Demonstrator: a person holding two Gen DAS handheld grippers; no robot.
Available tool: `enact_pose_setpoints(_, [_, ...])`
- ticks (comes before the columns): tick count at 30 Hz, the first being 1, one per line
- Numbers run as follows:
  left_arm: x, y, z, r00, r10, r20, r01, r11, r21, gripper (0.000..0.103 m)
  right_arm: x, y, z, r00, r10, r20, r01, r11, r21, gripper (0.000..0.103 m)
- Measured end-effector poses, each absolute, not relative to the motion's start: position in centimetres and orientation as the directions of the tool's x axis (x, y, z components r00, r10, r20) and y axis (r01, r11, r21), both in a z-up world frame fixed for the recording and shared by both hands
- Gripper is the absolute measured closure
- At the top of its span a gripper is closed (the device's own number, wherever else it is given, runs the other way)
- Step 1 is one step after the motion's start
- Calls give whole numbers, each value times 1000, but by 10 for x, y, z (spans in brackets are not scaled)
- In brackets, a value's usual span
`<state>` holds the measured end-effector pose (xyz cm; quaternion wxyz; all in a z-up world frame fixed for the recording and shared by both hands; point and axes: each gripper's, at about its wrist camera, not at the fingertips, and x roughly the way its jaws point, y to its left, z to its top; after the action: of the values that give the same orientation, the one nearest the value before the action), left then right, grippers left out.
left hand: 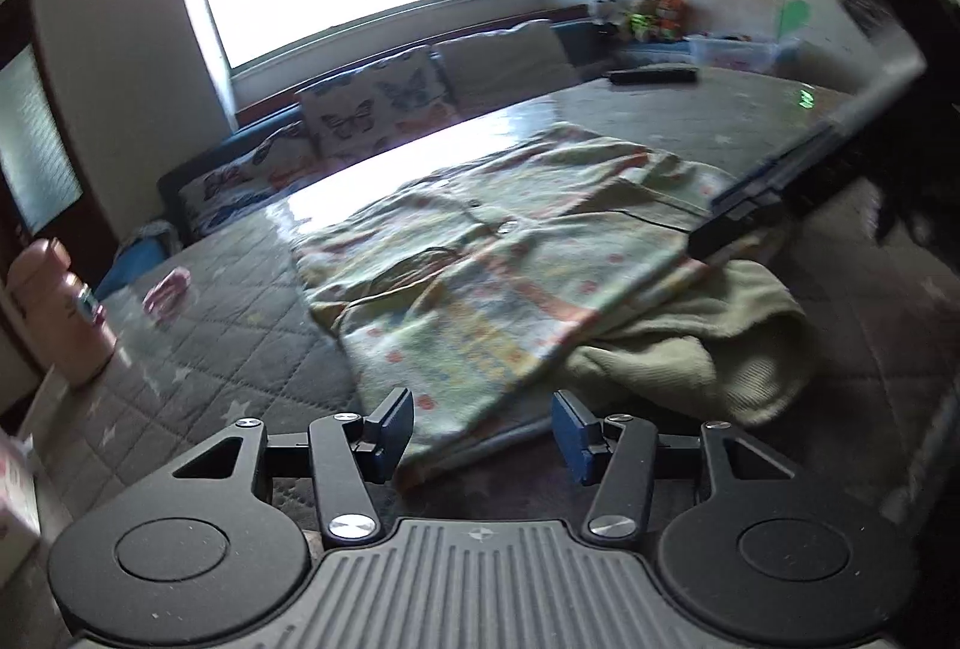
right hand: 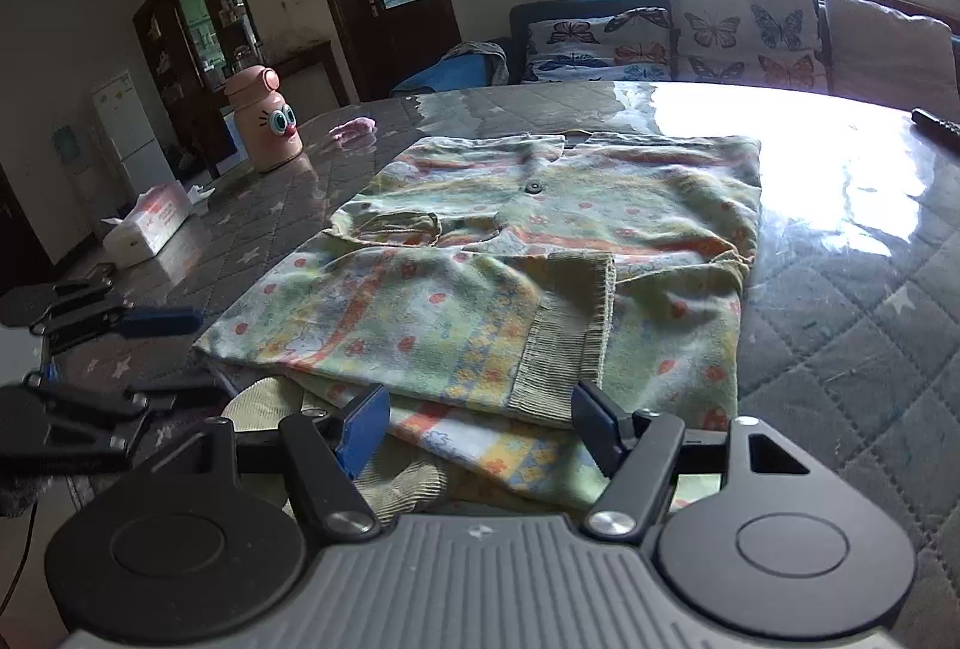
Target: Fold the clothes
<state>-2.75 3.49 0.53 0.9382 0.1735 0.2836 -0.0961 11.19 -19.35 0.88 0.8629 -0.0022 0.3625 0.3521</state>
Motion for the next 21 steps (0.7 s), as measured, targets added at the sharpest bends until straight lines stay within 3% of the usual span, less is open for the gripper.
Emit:
enact_pose_setpoints(6, [-36, 9, -6, 819, -116, -562, 381, 842, 383, 35, 104, -204, 19, 510, 585, -631, -611, 762, 213, 34])
enact_pose_setpoints(9, [-37, -5, -10, 835, -129, -535, 409, 796, 446, 35, 96, -209, 23, 526, 562, -639, -622, 766, 162, 34])
enact_pose_setpoints(15, [-30, -19, -14, 835, -188, -518, 454, 767, 454, 35, 78, -219, 25, 543, 518, -661, -647, 760, 63, 34])
enact_pose_setpoints(17, [-28, -20, -14, 833, -205, -515, 463, 768, 443, 43, 72, -220, 25, 549, 504, -666, -656, 754, 30, 34])
enact_pose_setpoints(21, [-26, -17, -7, 823, -261, -505, 487, 782, 389, 70, 60, -216, 24, 538, 505, -675, -701, 713, -26, 34])
